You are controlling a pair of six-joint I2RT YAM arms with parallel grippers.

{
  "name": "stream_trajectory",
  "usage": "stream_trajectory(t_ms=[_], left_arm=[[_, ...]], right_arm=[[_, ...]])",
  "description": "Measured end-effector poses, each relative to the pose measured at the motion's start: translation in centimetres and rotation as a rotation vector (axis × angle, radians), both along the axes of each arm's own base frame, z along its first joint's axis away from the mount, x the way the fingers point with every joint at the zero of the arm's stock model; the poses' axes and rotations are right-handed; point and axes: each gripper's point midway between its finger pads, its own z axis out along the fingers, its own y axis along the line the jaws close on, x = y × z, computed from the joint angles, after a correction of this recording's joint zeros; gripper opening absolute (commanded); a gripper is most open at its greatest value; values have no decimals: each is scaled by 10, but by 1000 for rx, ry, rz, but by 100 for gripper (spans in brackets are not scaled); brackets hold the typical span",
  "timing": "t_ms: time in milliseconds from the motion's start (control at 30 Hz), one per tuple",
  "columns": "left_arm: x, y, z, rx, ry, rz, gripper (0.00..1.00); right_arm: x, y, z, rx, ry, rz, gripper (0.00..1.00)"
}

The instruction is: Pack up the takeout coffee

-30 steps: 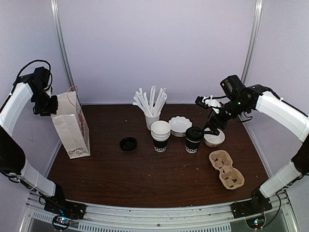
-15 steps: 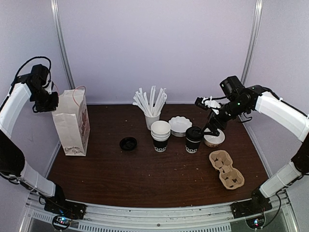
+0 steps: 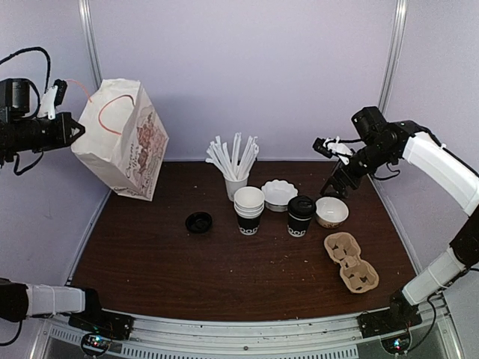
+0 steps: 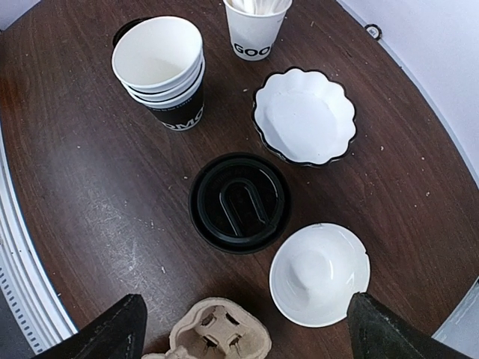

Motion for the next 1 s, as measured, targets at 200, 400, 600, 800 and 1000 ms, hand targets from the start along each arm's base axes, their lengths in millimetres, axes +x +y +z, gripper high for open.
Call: stream_trajectory(t_ms=[200,400,600,800,1000], left_arm=[[-26,-59,31,-124,-90,-301,0],[-57,-120,37,-272,-72,-645,0],[-93,-160,32,-350,-9,-902,0],[-116,-212,-6,-290,143,-1130,0],[-112,-252,-69,-128,319,-1208,0]], right_arm=[[-3,-17,2,-19,34,-44,96],[-5,-52,-7,-48,107,-146,96],[-2,-82,-11,-66,139,-242,93],[-17,-95,-38,-136,195,-262,89],[-49,-117,-80,-272,288,-276,80]])
